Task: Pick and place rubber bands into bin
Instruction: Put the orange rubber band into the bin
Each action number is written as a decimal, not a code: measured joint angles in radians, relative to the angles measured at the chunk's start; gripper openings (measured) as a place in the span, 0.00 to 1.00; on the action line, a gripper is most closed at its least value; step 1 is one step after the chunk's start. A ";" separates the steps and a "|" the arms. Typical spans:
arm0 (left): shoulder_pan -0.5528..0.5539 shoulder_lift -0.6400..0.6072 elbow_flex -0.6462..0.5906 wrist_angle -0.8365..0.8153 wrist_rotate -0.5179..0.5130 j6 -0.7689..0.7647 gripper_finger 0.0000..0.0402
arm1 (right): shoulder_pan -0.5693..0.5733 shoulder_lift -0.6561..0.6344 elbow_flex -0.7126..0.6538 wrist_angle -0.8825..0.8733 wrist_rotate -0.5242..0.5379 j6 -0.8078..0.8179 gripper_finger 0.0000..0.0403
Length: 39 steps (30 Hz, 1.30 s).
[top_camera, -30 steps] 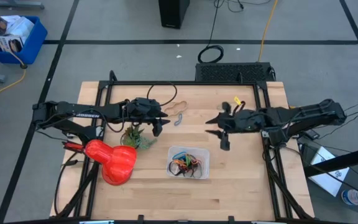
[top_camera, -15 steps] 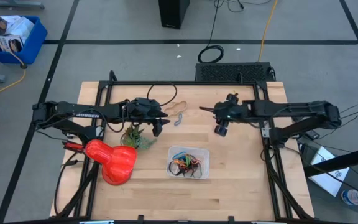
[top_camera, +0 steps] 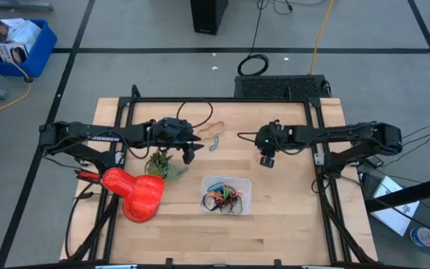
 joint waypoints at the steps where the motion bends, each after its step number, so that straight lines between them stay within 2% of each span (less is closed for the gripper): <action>1: 0.000 0.000 0.000 0.000 0.000 0.000 0.42 | -0.002 0.000 -0.029 0.048 -0.004 0.000 0.32; 5: 0.000 0.000 0.000 0.000 0.000 0.015 0.42 | -0.017 0.000 -0.121 0.160 -0.077 -0.011 0.32; 11: 0.000 0.000 0.000 0.000 0.000 0.035 0.42 | -0.027 0.000 -0.207 0.256 -0.077 0.029 0.32; 22: 0.000 0.000 0.000 0.001 0.000 0.051 0.42 | -0.081 0.012 -0.229 0.336 -0.084 0.020 0.30; 26: 0.000 0.000 0.000 0.001 0.000 0.053 0.42 | -0.099 0.065 -0.229 0.348 -0.164 0.018 0.27; 33: 0.000 0.000 0.000 0.001 0.000 0.053 0.42 | -0.099 0.144 -0.225 0.403 -0.177 0.018 0.21; 39: 0.000 0.000 0.000 0.001 0.000 0.053 0.42 | -0.098 0.139 -0.226 0.400 -0.177 0.020 0.07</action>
